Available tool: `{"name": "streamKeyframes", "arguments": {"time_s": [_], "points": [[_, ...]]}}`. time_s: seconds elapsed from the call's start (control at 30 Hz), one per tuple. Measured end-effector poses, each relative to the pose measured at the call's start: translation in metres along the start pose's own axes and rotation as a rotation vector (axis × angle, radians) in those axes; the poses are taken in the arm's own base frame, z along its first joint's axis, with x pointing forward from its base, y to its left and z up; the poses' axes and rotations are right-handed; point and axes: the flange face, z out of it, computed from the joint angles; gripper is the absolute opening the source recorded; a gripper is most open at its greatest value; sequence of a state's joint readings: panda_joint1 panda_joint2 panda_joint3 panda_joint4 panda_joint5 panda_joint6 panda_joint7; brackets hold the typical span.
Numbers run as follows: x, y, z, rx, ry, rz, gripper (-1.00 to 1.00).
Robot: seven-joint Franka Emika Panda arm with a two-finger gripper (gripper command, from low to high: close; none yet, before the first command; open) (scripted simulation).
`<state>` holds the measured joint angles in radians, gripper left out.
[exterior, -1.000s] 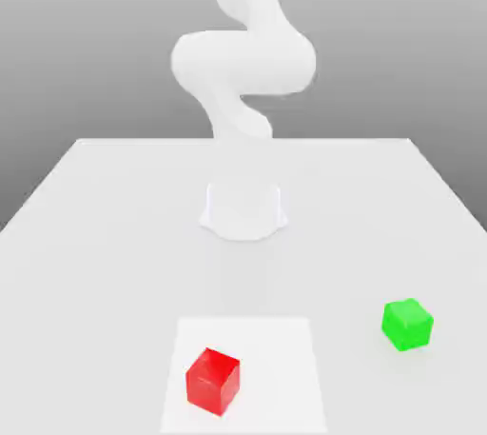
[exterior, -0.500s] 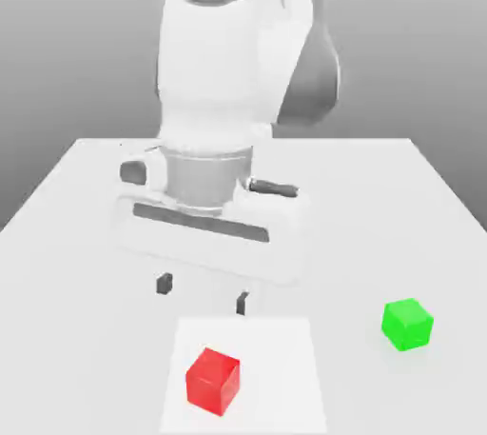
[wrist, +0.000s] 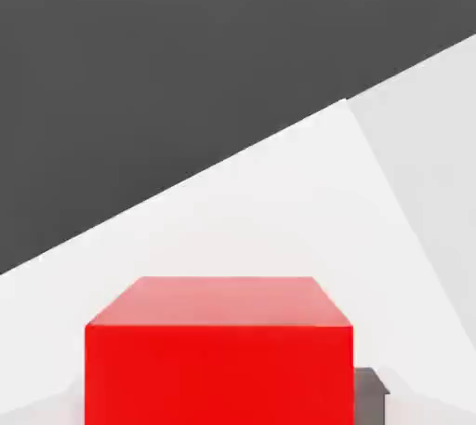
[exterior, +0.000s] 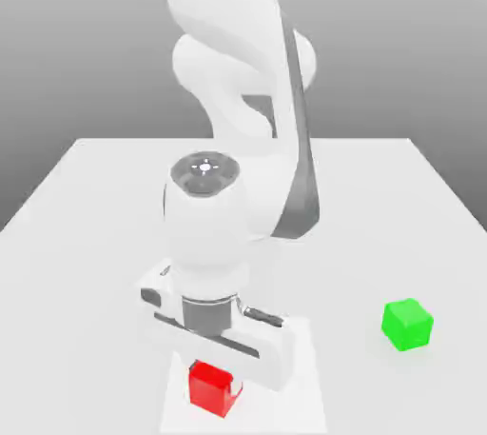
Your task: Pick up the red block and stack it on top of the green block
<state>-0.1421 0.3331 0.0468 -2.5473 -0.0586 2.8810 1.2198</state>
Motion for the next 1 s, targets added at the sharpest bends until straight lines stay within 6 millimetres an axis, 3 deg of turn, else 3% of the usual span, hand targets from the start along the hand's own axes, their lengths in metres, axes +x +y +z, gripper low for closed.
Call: {"name": "streamKeyframes", "arguments": {"time_s": [0.17,0.2,0.27,0.4,0.57,0.63,0.83,0.87,1.0], "points": [[0.0,0.0,-0.052,0.0,0.0,-0.001,-1.0],[-0.011,-0.003,-0.06,0.001,-0.002,-0.044,-1.0],[-0.052,-0.011,-0.069,0.005,-0.007,-0.198,-1.0],[-0.158,-0.017,-0.082,0.009,-0.013,-0.58,-1.0],[-0.269,0.009,-0.094,0.004,-0.009,-1.029,-1.0],[-0.302,0.024,-0.096,0.001,-0.004,-1.185,-1.0],[-0.305,0.026,-0.045,0.0,0.002,-1.225,-1.0],[-0.305,0.027,-0.037,-0.001,0.001,-1.226,1.0],[-0.305,0.027,-0.037,-0.001,0.001,-1.226,1.0]]}}
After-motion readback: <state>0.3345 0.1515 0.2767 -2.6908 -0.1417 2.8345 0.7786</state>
